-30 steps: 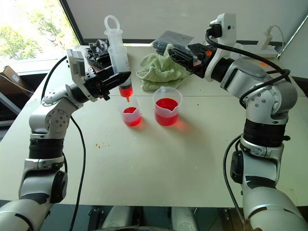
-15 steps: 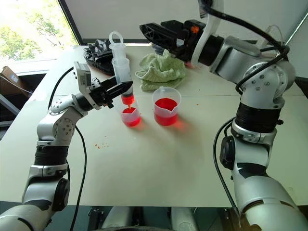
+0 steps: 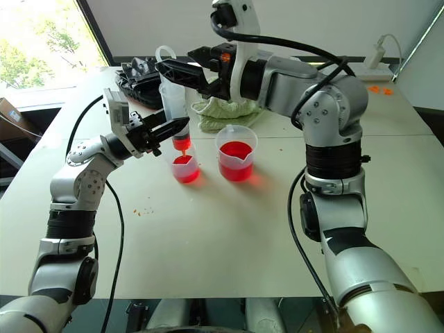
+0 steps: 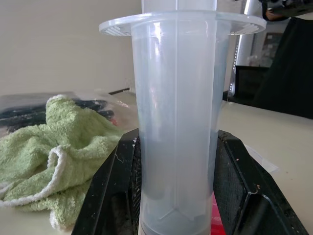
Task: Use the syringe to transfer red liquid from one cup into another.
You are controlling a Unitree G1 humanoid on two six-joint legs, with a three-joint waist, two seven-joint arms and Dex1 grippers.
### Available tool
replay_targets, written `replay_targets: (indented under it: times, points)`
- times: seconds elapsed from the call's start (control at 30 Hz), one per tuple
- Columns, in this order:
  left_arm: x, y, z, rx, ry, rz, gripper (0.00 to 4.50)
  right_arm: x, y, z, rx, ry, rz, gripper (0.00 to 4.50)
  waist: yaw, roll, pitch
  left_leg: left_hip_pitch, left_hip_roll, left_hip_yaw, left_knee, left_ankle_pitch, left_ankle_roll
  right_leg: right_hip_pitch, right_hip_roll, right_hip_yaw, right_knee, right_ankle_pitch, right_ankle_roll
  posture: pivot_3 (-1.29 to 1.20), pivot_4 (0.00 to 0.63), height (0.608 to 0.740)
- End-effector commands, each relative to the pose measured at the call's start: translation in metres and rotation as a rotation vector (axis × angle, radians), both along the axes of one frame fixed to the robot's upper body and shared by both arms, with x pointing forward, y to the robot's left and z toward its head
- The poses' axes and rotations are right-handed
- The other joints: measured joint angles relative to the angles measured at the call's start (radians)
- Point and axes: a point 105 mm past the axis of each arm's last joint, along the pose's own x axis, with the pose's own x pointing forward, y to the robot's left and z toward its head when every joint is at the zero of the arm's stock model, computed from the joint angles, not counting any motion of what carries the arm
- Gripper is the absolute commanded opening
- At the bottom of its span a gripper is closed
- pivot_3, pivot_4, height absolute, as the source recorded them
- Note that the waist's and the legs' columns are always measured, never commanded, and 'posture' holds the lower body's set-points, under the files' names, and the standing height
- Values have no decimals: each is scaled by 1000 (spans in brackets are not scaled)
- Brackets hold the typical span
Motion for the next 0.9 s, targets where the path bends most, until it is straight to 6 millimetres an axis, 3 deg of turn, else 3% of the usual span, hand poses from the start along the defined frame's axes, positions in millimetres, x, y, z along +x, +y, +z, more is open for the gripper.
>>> replay_targets:
  times: [0.03,0.27,0.3,0.4,0.47,0.6,0.9]
  points:
    - [-5,-1,10,13,-62,-9,1395,-8,11,22,28,-75,36,4388,-2,0,0,0,0,0,0,0,0,0,0,0,0,0,0,0,150,724]
    - [-5,-2,10,18,-66,-8,1395,0,20,23,27,-67,33,4388,-12,0,0,0,0,-1,-1,0,-1,0,0,-1,0,0,0,0,150,724]
    - [-5,-2,10,20,-69,-7,1395,1,21,23,26,-65,34,4159,-13,0,0,0,0,-1,-1,0,-1,0,0,-1,0,0,0,0,150,724]
    - [-6,-2,10,22,-73,-4,1395,1,23,21,23,-61,40,3085,-17,0,0,0,0,-1,-1,0,-1,0,0,-1,0,0,0,0,150,724]
    - [-6,0,9,23,-74,0,1395,0,25,21,23,-60,50,1912,-23,0,0,0,0,-1,-1,0,-1,0,0,-1,0,0,0,0,150,724]
    - [-6,2,10,21,-78,17,1395,-1,27,21,24,-63,61,44,-25,0,0,0,0,-1,-1,0,-1,0,0,-1,0,0,0,0,150,724]
    - [-6,10,14,19,-89,51,1395,-6,36,20,18,-69,105,44,-24,0,0,0,0,-1,-1,1,-1,0,0,-2,0,0,0,0,150,724]
